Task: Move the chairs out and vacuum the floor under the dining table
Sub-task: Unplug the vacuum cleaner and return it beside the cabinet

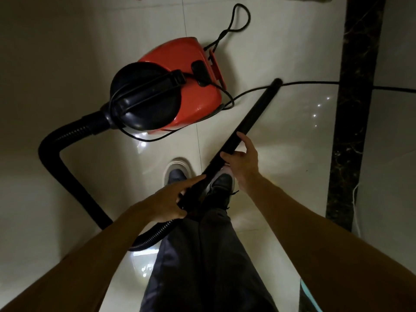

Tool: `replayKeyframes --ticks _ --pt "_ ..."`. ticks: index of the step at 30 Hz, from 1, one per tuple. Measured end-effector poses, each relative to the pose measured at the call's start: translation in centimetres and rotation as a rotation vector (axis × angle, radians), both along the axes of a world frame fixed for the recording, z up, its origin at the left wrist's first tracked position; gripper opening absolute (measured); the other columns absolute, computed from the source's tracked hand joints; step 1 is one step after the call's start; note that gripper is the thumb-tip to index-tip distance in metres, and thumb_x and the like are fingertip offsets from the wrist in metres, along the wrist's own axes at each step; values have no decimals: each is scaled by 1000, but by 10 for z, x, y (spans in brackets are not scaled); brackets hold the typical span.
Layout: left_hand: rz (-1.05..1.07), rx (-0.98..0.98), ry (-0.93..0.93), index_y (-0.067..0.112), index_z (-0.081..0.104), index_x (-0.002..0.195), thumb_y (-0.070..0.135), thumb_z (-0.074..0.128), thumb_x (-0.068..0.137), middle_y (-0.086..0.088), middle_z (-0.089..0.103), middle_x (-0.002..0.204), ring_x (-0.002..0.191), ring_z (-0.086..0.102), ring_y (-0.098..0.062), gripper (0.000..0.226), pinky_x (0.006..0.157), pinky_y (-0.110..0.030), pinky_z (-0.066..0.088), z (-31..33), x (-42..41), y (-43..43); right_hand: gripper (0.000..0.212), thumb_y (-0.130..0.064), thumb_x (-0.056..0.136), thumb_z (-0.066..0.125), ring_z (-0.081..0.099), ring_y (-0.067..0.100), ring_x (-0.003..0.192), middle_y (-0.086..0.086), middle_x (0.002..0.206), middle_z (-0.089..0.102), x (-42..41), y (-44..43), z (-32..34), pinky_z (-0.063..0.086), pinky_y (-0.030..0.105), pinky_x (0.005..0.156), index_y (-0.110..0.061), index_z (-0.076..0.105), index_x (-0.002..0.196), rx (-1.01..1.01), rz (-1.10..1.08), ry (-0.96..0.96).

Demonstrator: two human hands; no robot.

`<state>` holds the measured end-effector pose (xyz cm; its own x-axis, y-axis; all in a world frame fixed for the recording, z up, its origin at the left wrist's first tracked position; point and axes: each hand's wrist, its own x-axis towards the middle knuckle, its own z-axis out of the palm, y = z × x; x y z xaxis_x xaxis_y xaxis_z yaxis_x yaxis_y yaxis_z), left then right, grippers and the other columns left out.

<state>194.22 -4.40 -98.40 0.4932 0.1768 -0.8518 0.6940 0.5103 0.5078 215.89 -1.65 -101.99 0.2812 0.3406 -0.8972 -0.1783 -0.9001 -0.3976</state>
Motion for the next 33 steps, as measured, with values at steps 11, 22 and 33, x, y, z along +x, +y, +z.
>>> replayKeyframes --ticks 11,22,33 --pt "-120 244 61 73 6 134 -2 70 83 -1 51 123 114 54 -22 111 93 -35 53 -52 -16 -6 79 6 84 70 65 24 97 8 103 60 -14 -1 -49 60 37 79 -36 35 140 42 147 -39" --pt "-129 303 82 13 26 152 6 74 85 -4 55 120 108 48 -12 83 90 -8 40 -45 -5 15 77 -9 84 74 67 28 96 11 112 62 -15 9 -54 59 40 83 -31 30 144 -24 213 -93" --pt "-308 374 181 20 13 157 28 58 95 -7 37 147 137 36 -21 77 103 -25 31 110 22 91 68 -36 95 61 59 27 110 12 116 63 47 31 140 43 32 88 -17 27 150 29 650 -333"
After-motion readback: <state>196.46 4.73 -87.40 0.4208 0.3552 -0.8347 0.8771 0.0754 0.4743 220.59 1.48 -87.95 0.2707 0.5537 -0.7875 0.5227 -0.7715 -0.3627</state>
